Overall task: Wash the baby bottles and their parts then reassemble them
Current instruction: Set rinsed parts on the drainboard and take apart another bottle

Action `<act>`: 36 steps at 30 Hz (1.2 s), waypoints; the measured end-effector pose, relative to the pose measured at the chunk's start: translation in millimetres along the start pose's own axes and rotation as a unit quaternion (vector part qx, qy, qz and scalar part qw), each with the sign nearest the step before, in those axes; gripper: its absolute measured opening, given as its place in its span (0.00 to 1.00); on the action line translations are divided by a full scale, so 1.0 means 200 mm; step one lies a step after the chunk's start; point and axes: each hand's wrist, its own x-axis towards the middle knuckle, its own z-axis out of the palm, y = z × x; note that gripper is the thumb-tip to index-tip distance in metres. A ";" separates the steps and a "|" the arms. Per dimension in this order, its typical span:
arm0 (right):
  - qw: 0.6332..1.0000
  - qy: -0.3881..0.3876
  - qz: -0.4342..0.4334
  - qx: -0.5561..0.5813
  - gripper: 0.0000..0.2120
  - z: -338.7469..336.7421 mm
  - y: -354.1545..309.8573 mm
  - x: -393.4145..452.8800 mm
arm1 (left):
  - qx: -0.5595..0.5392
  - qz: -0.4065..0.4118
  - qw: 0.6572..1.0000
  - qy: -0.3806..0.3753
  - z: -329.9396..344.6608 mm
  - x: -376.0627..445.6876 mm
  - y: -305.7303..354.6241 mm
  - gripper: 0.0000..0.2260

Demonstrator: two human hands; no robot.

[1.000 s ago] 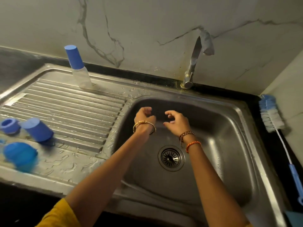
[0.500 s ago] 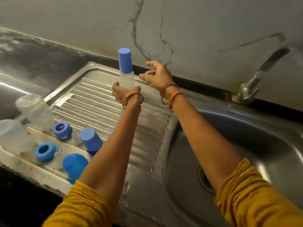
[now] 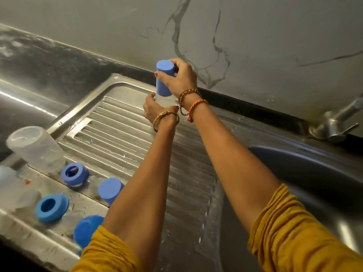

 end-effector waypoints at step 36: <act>0.967 -0.032 0.191 -0.166 0.12 -1.52 1.09 -1.80 | 0.284 0.568 0.726 -0.264 0.19 -1.74 -0.50 0.13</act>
